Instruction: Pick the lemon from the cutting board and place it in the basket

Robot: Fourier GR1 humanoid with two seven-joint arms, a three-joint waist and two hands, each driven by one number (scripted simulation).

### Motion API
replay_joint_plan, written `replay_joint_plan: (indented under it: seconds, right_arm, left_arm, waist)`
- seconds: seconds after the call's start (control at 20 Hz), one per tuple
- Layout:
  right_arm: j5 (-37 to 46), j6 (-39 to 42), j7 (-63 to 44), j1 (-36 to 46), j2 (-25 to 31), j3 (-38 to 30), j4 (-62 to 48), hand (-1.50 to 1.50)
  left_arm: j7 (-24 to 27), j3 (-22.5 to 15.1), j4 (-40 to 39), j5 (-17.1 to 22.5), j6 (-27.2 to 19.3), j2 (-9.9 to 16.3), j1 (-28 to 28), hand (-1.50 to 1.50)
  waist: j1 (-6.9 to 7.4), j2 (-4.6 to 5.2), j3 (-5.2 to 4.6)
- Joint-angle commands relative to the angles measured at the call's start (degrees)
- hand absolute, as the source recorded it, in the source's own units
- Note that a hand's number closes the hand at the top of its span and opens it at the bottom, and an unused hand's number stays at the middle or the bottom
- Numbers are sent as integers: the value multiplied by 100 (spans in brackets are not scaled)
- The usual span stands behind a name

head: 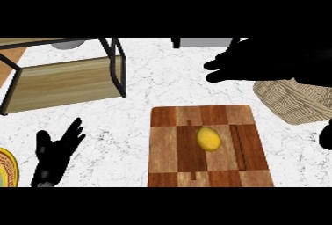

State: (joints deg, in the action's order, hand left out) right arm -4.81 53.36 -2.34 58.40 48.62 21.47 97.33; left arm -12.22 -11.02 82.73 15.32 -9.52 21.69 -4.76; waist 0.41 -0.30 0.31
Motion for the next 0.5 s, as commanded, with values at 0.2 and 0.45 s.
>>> replay_joint_plan:
  seconds: [0.2, 0.45]
  right_arm:
    - [712, 596, 354, -106, -45, 21, 45, -150]
    - [917, 614, 610, -91, -382, -27, -426, -150]
  left_arm:
    - [-85, -106, -158, -148, 11, -168, -336, 0]
    - [-287, -5, 0, -117, 132, -76, -245, 0]
  waist:
    - [18, 34, -32]
    - [62, 47, -32]
